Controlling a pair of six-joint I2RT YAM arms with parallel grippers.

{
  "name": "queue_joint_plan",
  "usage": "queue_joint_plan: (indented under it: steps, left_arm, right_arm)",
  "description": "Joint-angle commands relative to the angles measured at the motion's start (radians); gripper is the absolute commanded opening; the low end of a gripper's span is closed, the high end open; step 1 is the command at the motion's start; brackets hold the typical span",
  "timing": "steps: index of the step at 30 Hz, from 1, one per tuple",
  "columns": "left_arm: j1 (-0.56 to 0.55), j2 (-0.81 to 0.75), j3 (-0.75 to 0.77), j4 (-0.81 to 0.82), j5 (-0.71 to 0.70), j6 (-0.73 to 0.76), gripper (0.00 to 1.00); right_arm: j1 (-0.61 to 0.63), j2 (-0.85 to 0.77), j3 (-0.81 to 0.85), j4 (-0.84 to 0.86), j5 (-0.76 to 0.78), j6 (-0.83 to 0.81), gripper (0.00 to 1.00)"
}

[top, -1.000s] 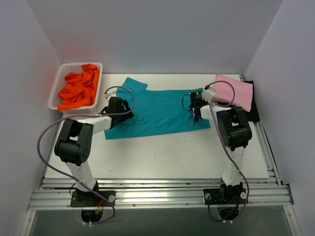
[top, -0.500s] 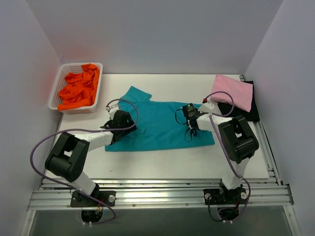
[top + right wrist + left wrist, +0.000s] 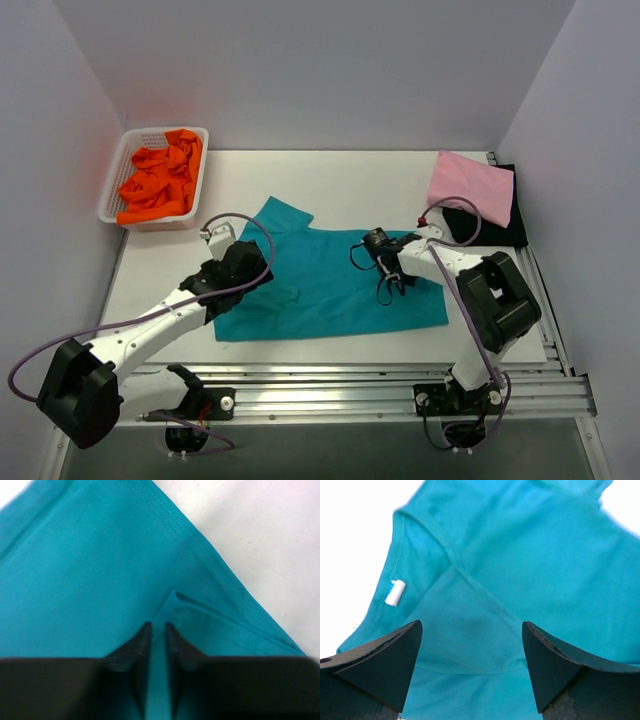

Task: Fold and stack the t-shirts
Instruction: Fold the flattened tshirt in 1/3 of the way

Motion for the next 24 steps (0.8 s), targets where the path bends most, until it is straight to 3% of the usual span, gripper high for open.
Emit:
queue_joint_plan:
  steps: [1,2,5,8,11,12,15,16,20,21,24]
  left_arm:
    - [0.002,-0.062,0.101,-0.072,-0.103,0.039,0.91]
    - [0.003,-0.059,0.154,-0.062,-0.111,0.065,0.92]
    - [0.040,-0.008,0.256,0.010,-0.091,0.176,0.99]
    - [0.176,0.115,0.337,0.161,0.131,0.307,0.96]
    - [0.327,0.321,0.428,0.283,0.375,0.390,0.96]
    - [0.356,0.383,0.521,0.302,0.427,0.429,0.96]
    - [0.440,0.650,0.702,0.323,0.623,0.480,0.99]
    - [0.456,0.722,0.839,0.301,0.662,0.485,1.00]
    - [0.519,1.096,1.181,0.235,0.906,0.476,1.00]
    - [0.534,1.144,1.230,0.244,0.996,0.441,0.96]
    - [0.548,1.287,1.386,0.218,1.076,0.392,0.95]
  right_arm:
    - [0.037,-0.108,0.097,-0.188,0.117,0.087,0.19]
    - [0.040,-0.121,0.119,-0.198,0.149,0.070,0.44]
    - [0.040,-0.135,0.224,-0.198,0.202,-0.037,0.93]
    - [0.031,-0.092,0.324,-0.193,0.238,-0.109,0.99]
    - [0.024,-0.078,0.282,0.057,0.192,-0.418,0.99]
    - [0.021,-0.073,0.265,0.171,0.155,-0.550,0.99]
    - [-0.035,-0.059,0.243,0.228,-0.033,-0.597,0.96]
    - [-0.046,-0.067,0.220,0.262,-0.117,-0.626,0.95]
    - [-0.089,-0.122,0.125,0.370,-0.181,-0.668,0.94]
    - [-0.097,-0.139,0.110,0.370,-0.187,-0.670,0.94]
    - [-0.120,-0.157,0.107,0.388,-0.196,-0.670,0.93]
